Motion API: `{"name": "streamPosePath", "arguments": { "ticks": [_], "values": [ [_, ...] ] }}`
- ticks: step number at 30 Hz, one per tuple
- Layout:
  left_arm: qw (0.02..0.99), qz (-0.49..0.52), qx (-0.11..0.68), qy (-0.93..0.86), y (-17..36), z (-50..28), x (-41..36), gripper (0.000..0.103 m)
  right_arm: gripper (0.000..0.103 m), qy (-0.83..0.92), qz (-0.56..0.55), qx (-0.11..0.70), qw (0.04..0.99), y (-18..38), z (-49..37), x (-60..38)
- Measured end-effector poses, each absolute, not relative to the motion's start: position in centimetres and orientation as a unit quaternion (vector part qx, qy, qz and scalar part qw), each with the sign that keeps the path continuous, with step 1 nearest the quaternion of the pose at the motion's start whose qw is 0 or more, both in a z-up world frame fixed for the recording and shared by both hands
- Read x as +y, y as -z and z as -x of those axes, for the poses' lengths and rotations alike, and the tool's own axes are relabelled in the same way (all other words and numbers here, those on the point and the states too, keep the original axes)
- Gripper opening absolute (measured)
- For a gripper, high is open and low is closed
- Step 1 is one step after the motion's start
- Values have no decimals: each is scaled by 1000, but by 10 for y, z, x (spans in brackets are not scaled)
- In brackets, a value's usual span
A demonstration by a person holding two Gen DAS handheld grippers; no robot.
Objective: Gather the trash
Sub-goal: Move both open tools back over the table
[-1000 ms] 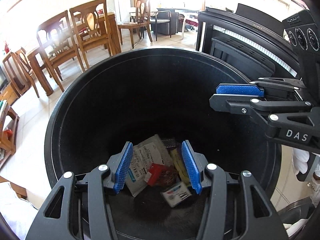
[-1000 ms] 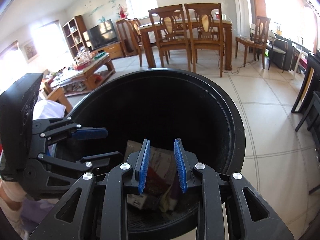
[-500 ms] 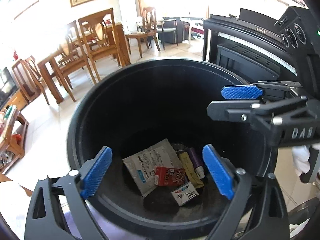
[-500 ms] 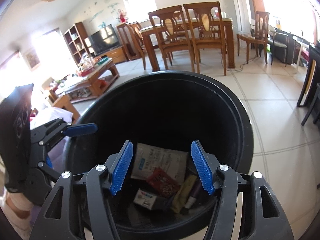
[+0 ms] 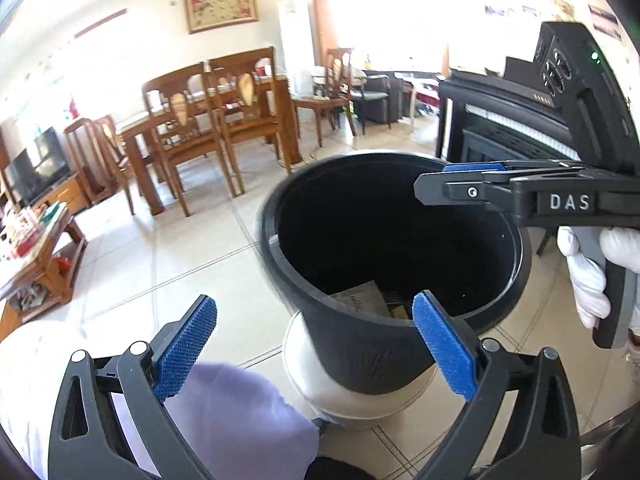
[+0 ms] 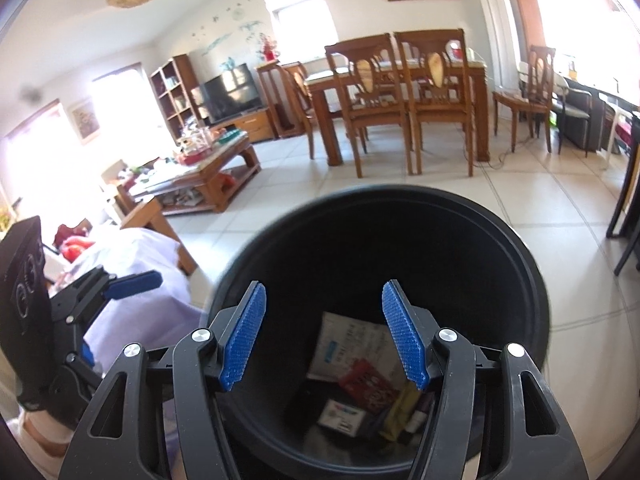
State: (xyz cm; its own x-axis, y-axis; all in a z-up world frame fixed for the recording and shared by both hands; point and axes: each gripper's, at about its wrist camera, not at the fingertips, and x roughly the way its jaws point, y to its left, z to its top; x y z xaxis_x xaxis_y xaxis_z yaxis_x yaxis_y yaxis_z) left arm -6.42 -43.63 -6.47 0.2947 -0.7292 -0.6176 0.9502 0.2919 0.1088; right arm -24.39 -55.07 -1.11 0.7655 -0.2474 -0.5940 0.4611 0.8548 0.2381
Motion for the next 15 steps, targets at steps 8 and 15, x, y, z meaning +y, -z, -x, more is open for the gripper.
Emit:
{"name": "streamPosePath", "arguments": {
  "ticks": [8, 15],
  "values": [
    [809, -187, 245, 501, 40, 34, -353, 98, 61, 137, -164, 285, 934, -10, 195, -497],
    [847, -143, 251, 446, 20, 7, -262, 98, 66, 67, -136, 299, 942, -21, 136, -432]
  ]
}}
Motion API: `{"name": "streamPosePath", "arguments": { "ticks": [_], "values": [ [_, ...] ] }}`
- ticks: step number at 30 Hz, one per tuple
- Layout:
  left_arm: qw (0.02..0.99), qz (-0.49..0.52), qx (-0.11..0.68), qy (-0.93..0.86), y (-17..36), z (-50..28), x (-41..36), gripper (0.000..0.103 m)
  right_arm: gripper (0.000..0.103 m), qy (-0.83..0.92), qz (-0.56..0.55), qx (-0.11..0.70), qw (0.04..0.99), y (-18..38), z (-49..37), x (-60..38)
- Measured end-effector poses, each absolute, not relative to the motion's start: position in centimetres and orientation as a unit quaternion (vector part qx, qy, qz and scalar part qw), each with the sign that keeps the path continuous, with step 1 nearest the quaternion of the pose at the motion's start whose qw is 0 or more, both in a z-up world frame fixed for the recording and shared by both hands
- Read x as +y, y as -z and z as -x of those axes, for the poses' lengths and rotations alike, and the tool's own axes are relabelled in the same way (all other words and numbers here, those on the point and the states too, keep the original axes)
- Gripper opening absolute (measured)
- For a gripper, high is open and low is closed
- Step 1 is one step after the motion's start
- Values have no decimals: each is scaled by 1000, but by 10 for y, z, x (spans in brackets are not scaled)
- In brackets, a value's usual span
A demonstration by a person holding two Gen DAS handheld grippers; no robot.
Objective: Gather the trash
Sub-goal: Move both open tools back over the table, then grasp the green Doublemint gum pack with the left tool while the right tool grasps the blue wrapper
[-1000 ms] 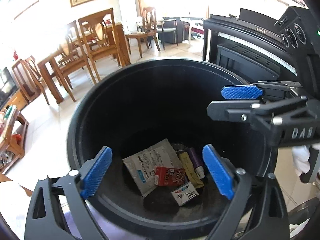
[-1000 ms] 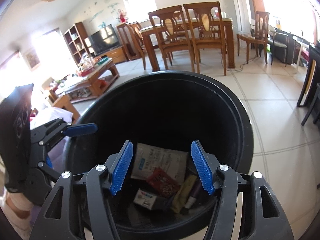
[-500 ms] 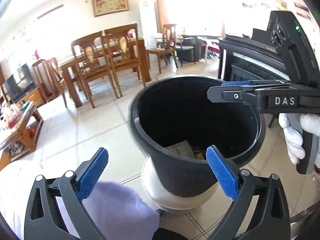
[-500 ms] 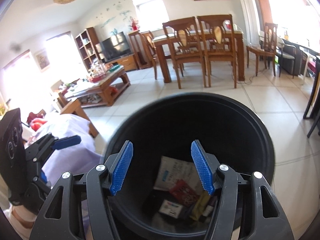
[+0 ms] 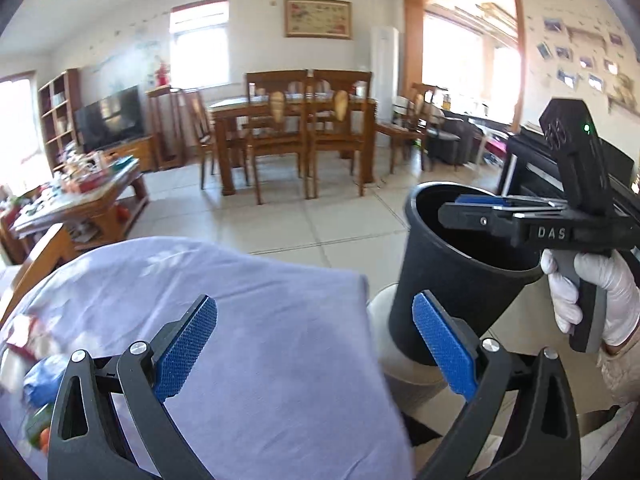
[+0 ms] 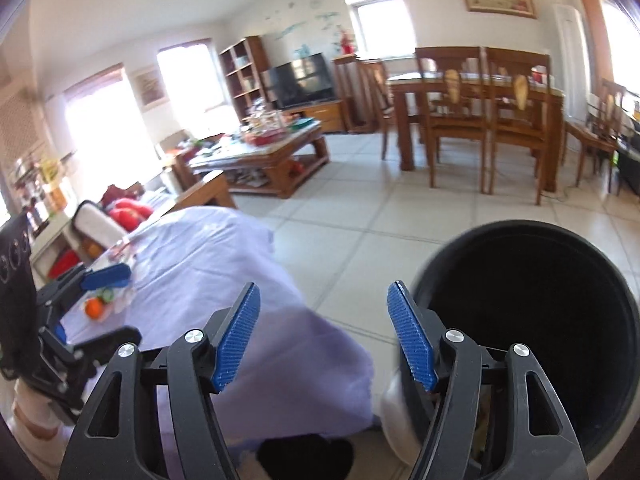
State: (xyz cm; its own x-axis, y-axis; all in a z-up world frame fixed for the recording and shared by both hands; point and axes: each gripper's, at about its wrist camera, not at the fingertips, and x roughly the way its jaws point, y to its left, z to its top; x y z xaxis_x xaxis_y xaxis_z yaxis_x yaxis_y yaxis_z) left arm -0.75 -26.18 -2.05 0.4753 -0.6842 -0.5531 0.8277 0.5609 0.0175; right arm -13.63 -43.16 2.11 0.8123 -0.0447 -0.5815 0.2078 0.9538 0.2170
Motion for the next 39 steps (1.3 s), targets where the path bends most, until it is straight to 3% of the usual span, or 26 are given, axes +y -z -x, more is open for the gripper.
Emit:
{"name": "streamPosePath", "arguments": {
  "ticks": [14, 22, 27, 39],
  "values": [
    [885, -121, 307, 327, 23, -63, -105, 98, 66, -81, -84, 343, 932, -10, 46, -266],
    [869, -134, 363, 308, 53, -103, -44, 97, 66, -135, -61, 366, 919, 2, 25, -207],
    [854, -123, 394, 317, 63, -128, -31, 85, 66, -159, -46, 381, 910, 7, 17, -188],
    [829, -193, 395, 346, 69, -151, -15, 79, 66, -202, -29, 412, 888, 20, -12, -148]
  ]
}}
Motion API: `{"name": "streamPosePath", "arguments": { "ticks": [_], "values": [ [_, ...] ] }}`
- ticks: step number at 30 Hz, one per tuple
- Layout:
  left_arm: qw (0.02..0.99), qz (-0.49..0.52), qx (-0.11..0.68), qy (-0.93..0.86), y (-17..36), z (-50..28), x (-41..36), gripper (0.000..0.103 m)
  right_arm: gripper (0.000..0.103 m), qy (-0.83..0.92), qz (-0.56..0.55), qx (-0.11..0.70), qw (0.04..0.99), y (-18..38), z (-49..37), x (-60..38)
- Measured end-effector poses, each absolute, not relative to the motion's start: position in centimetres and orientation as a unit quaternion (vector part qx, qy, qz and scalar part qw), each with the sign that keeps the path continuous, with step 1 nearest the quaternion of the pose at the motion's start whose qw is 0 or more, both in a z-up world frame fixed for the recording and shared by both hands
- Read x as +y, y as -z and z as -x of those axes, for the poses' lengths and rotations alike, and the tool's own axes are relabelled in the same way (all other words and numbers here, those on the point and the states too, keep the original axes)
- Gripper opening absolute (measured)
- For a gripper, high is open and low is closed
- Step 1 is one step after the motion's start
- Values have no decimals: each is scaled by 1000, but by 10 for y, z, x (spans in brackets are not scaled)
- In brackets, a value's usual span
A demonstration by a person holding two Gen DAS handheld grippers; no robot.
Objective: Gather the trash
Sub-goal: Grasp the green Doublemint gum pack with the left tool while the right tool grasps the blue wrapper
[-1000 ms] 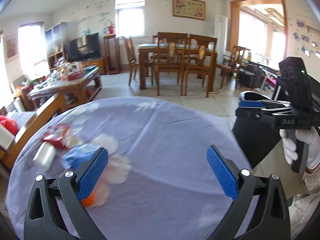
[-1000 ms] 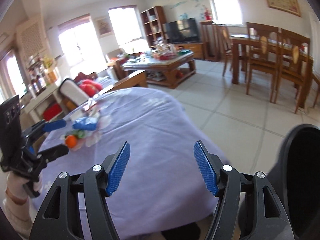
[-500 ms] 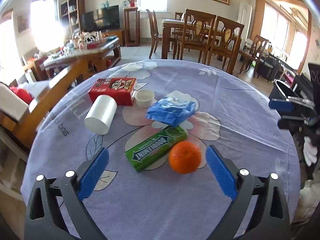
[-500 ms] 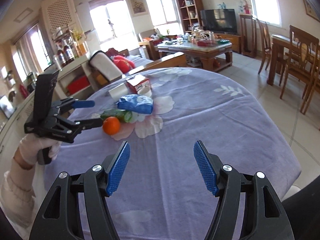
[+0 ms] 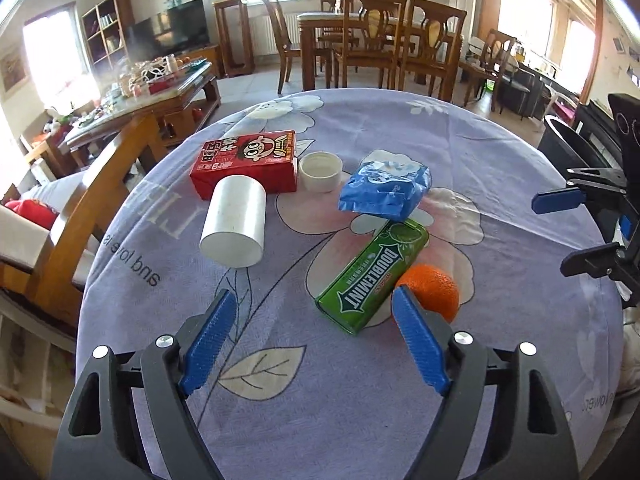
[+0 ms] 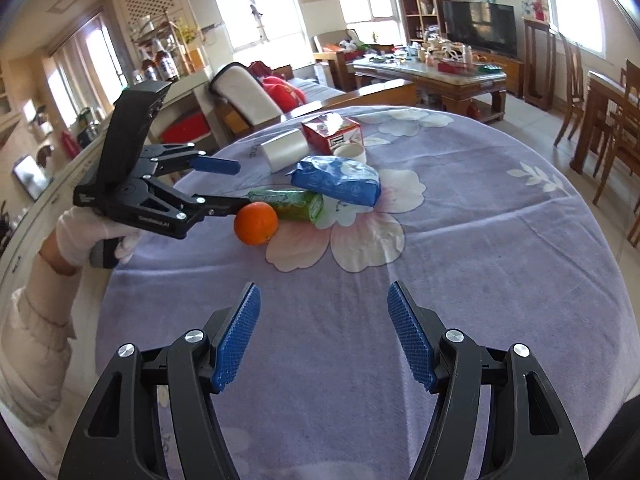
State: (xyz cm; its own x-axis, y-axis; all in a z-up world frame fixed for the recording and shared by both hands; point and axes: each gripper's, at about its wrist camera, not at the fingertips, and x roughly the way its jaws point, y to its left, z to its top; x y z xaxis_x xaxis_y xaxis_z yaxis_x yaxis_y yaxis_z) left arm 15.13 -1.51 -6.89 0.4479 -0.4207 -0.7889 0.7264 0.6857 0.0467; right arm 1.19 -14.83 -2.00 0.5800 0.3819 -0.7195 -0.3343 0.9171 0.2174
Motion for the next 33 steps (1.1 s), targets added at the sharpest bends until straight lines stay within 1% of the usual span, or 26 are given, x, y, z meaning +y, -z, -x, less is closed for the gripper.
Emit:
{"name": "streamPosePath", "arguments": {
  "ticks": [4, 8, 15, 19, 22, 23, 24, 26, 29, 32, 33],
  "values": [
    [828, -197, 392, 351, 71, -157, -20, 79, 66, -188, -21, 406, 894, 16, -38, -144],
    [829, -190, 387, 356, 71, -153, -22, 79, 66, -182, 28, 401, 897, 14, -69, -133],
    [828, -183, 393, 356, 70, -152, -19, 79, 66, -197, 164, 378, 890, 21, -107, -105],
    [817, -201, 403, 360, 71, -152, -17, 79, 66, -223, 238, 356, 875, 23, -114, -90],
    [805, -217, 412, 369, 75, -152, -16, 79, 59, -246, 278, 349, 860, 26, -119, -82],
    [804, -217, 411, 371, 76, -152, -16, 79, 52, -254, 283, 353, 855, 26, -122, -81],
    [804, -215, 410, 374, 76, -152, -16, 79, 47, -260, 286, 357, 850, 25, -125, -80],
    [804, -215, 407, 377, 76, -152, -18, 79, 45, -267, 297, 364, 842, 25, -129, -77],
    [803, -212, 402, 385, 76, -154, -23, 79, 45, -278, 318, 367, 829, 23, -130, -75],
    [802, -206, 400, 392, 74, -157, -31, 80, 45, -287, 314, 378, 822, 23, -135, -75],
    [801, -205, 400, 395, 73, -157, -33, 80, 43, -290, 309, 383, 820, 22, -138, -76]
  ]
}}
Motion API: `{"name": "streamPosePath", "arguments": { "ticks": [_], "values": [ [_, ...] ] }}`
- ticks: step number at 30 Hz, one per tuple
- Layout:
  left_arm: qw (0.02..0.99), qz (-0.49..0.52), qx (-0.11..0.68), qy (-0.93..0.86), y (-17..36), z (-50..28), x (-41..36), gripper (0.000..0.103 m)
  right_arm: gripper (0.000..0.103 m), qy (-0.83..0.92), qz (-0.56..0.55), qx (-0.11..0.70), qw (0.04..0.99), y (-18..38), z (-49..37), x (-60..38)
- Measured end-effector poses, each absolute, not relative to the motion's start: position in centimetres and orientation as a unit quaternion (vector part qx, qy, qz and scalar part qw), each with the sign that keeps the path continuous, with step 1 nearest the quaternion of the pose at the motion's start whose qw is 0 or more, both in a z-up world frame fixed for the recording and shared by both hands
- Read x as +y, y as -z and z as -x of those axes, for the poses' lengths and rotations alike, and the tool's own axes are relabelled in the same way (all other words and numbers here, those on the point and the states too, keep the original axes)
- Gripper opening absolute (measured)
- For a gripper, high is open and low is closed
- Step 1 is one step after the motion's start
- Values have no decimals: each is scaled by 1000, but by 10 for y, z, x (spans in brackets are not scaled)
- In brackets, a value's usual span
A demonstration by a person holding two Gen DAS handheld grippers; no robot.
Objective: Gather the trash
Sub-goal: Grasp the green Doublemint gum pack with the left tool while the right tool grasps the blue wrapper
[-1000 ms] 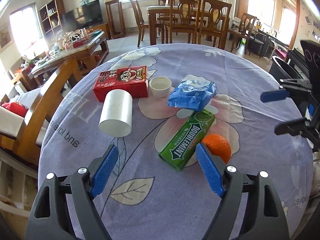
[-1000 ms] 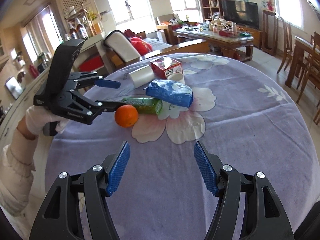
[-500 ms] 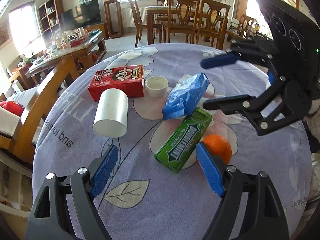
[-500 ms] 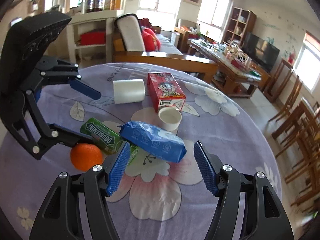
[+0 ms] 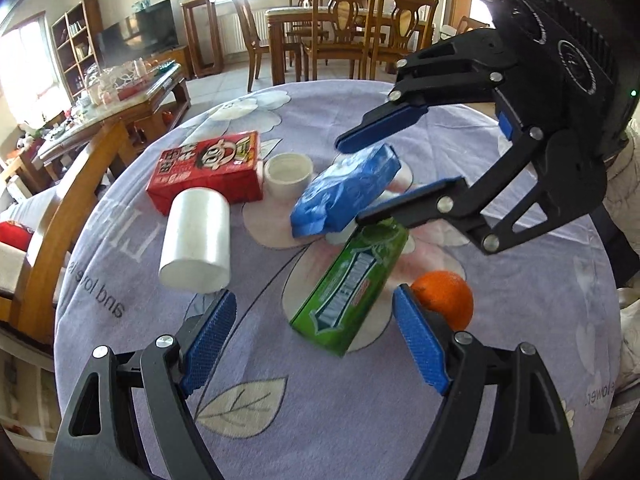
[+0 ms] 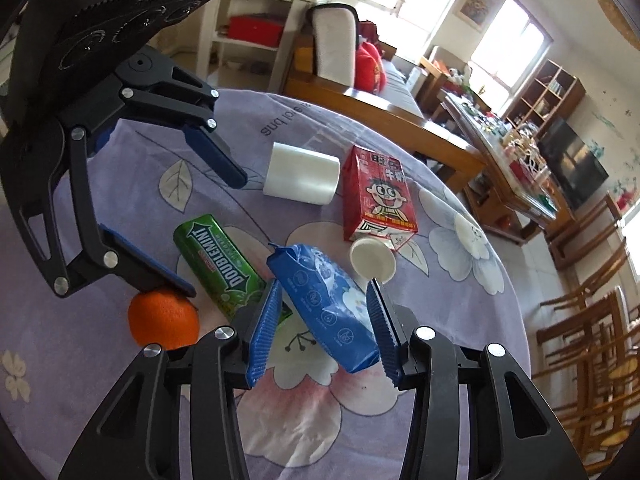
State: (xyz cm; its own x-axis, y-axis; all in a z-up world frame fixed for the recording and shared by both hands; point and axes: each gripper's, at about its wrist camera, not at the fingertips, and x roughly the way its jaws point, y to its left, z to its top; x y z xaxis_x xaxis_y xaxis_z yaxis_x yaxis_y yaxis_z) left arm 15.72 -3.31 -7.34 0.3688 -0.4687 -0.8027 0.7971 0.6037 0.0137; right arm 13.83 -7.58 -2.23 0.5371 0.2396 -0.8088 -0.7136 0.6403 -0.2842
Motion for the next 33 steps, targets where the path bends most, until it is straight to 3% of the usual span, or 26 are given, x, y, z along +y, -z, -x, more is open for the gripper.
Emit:
{"name": "streamPosePath", "arguments": {
  "ticks": [10, 19, 23, 25, 33],
  "values": [
    [800, -127, 432, 396, 79, -172, -48, 81, 37, -277, 275, 419, 820, 31, -161, -71],
    [821, -125, 421, 366, 79, -165, -50, 79, 30, -240, 223, 431, 841, 30, -161, -86],
    [824, -146, 413, 360, 74, -157, -50, 65, 23, -234, 175, 435, 852, 26, -162, -104],
    [819, -147, 418, 365, 72, -156, -49, 54, 21, -234, 137, 438, 857, 23, -161, -115],
    [824, -128, 427, 350, 77, -166, -52, 40, 19, -252, 10, 436, 864, 9, -141, -145]
  ]
}}
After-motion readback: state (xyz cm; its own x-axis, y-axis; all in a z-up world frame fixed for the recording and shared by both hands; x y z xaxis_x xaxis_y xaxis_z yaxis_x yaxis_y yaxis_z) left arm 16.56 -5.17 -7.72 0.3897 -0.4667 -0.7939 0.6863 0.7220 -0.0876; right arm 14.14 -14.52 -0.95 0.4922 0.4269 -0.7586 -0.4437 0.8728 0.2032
